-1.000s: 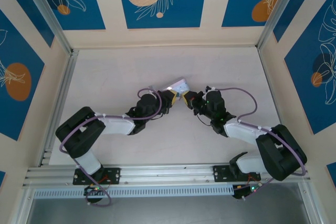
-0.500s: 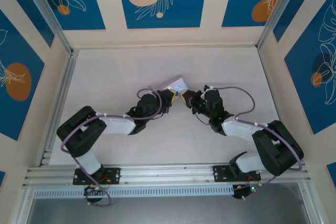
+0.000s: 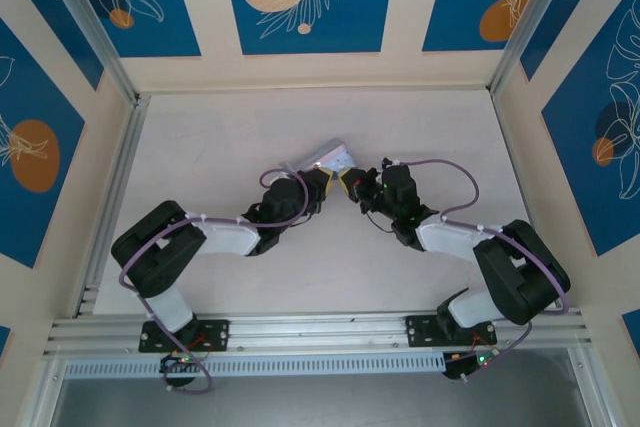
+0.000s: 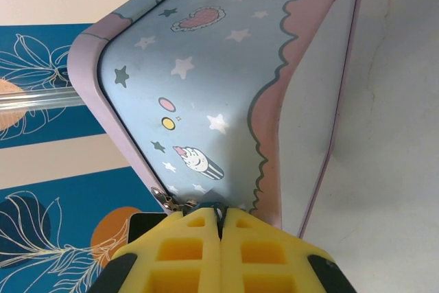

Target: Unlock the padlock with the key

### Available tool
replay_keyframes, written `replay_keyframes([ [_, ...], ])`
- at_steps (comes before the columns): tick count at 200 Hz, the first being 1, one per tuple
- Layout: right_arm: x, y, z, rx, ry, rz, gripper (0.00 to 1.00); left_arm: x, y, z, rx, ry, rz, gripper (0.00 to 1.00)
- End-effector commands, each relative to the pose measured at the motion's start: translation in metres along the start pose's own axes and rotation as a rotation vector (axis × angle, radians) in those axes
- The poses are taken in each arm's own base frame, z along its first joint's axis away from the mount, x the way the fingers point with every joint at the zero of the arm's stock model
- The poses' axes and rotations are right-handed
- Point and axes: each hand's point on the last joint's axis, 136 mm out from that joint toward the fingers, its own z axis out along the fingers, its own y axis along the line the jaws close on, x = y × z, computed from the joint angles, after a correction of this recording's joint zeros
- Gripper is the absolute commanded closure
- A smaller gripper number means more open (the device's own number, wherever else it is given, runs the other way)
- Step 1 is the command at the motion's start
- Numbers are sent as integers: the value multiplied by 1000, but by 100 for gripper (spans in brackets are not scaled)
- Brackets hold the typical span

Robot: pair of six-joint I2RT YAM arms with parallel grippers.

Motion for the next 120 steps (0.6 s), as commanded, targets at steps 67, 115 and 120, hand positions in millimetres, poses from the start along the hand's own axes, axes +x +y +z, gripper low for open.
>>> replay_keyframes([
  [67, 40, -22, -1, 58, 203, 15, 100, 64, 11, -13, 36, 326, 331, 100],
  [115, 40, -26, 3, 57, 236, 88, 100, 93, 14, -21, 58, 522, 750, 100],
  [120, 40, -27, 3, 60, 238, 94, 100, 94, 17, -22, 50, 535, 789, 100],
])
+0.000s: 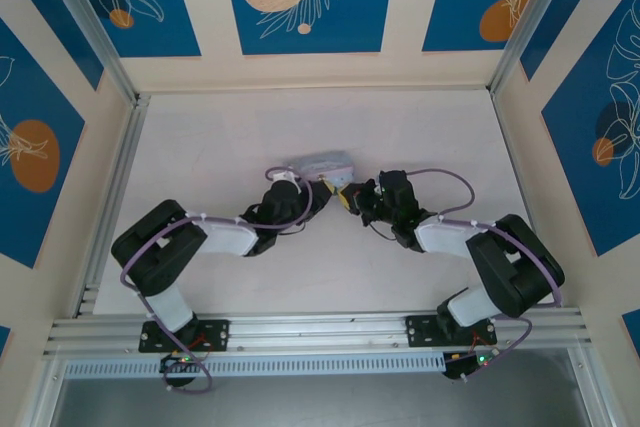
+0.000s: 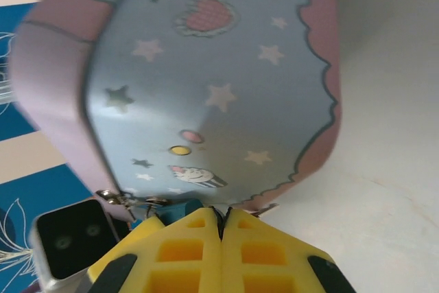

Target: Unlock the padlock with the key

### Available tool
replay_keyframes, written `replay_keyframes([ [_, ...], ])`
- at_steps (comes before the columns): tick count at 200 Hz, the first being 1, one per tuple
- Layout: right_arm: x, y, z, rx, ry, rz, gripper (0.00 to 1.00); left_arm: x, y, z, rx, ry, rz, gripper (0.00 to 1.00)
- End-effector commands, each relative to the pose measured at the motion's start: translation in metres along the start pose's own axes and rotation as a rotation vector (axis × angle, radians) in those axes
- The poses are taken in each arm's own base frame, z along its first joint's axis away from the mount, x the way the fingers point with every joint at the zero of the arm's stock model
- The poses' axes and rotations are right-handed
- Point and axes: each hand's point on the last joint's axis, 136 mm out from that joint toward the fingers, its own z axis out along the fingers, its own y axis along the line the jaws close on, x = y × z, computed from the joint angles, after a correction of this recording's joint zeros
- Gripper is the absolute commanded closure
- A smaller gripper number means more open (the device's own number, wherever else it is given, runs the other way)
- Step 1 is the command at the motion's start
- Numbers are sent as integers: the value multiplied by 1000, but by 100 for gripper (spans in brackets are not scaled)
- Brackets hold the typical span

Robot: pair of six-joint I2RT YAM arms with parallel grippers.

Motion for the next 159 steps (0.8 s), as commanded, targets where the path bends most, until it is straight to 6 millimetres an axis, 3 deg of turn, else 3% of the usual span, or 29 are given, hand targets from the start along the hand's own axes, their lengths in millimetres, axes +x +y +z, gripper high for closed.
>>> replay_keyframes([
  [1, 26, 20, 3, -73, 138, -8, 100, 63, -61, -11, 231, 302, 349, 100],
  [25, 25, 17, 5, -68, 151, 5, 100, 71, -45, -13, 178, 354, 448, 100],
  [57, 26, 6, 9, -39, 165, 22, 100, 77, -26, -8, 134, 374, 437, 100],
  [76, 26, 0, 7, -28, 165, 21, 78, 78, -17, -5, 112, 373, 424, 100],
  [83, 26, -3, 6, -20, 162, 16, 65, 78, -15, -4, 105, 373, 423, 100],
  [100, 25, -9, -1, 10, 152, -5, 50, 78, -12, -3, 96, 377, 420, 100],
  [159, 20, -24, -37, 121, 108, -144, 40, 74, -14, -2, 85, 401, 414, 100],
])
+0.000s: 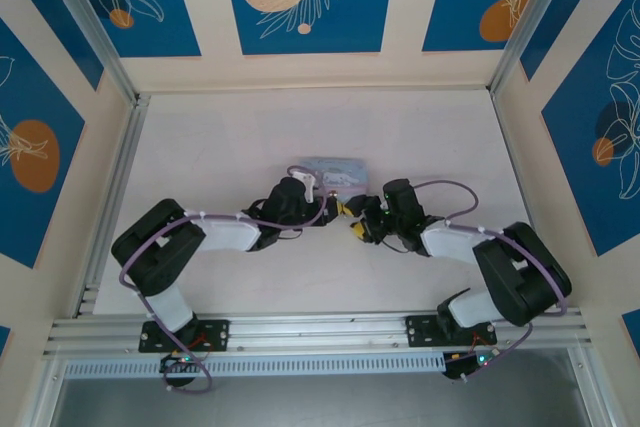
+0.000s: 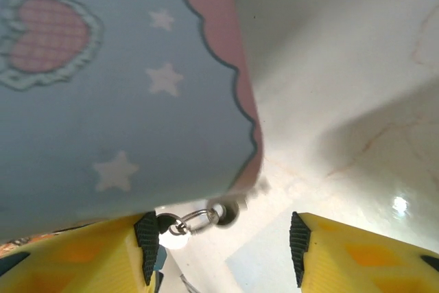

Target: Unlock the padlock with the key

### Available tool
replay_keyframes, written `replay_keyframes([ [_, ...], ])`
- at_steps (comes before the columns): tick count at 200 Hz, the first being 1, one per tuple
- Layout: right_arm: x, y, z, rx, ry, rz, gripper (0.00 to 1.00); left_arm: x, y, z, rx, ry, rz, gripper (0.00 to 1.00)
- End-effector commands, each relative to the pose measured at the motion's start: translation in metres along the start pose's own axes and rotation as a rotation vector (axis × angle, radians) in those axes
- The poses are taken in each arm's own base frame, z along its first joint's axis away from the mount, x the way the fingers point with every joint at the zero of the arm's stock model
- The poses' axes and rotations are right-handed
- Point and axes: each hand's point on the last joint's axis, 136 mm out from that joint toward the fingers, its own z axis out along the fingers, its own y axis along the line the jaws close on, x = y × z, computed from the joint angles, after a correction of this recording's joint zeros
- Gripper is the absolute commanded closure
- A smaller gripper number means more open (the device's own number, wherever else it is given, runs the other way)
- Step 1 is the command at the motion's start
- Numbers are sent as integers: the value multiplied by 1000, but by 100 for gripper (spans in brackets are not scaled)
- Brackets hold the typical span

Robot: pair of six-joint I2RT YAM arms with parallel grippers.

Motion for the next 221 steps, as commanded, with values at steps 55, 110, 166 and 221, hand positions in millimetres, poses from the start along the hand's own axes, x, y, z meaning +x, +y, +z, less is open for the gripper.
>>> replay_keyframes([
  [55, 9, 24, -46, -54, -33, -301, 39, 19, -38, 7, 124, 156, 45, 100],
  [110, 4, 18, -78, 96, -139, -584, 50, 15, -37, 10, 92, 208, -25, 100],
  [166, 10, 8, -88, 251, -187, -852, 59, 14, -27, 14, 73, 233, -144, 100],
  [221, 13, 3, -78, 360, -206, -1018, 48, 12, -30, 16, 80, 256, -214, 100],
])
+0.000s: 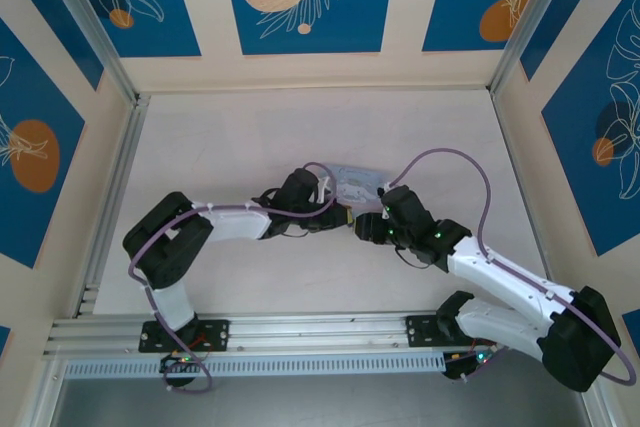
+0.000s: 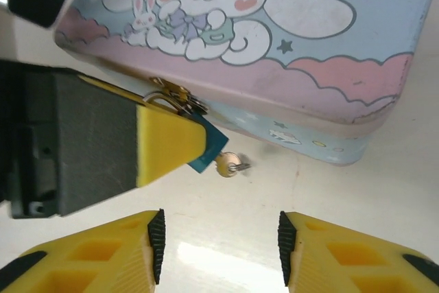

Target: Unlock the padlock with the key

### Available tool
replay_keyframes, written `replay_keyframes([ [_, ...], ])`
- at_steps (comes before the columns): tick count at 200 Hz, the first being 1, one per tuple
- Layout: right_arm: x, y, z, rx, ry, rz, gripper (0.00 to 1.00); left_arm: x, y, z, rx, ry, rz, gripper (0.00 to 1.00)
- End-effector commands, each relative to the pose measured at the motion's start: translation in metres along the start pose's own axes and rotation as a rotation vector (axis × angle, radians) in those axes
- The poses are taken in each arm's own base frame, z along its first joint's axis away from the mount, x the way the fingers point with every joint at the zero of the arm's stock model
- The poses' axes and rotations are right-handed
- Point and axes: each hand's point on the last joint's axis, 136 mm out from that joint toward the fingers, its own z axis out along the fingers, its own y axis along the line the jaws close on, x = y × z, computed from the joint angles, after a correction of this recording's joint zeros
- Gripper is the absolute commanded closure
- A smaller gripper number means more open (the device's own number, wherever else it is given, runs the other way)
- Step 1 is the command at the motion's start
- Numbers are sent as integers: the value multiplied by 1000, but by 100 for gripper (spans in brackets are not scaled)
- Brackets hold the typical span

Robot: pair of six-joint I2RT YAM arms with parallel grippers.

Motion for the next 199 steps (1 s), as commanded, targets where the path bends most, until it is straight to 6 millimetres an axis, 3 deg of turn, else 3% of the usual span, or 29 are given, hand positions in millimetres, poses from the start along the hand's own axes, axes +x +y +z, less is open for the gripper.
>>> replay_keyframes([
  [1, -7, -6, 0, 84, -26, -104, 48, -12, -20, 0, 61, 2, -26, 100],
  [62, -2, -1, 21, 158, 9, -229, 44, -13, -29, 3, 93, 34, -59, 100],
  [111, -6, 1, 31, 198, 26, -279, 53, -12, -30, 3, 97, 42, -64, 100],
  [199, -12, -4, 45, 279, 43, -331, 58, -14, -35, 4, 113, 45, -69, 100],
])
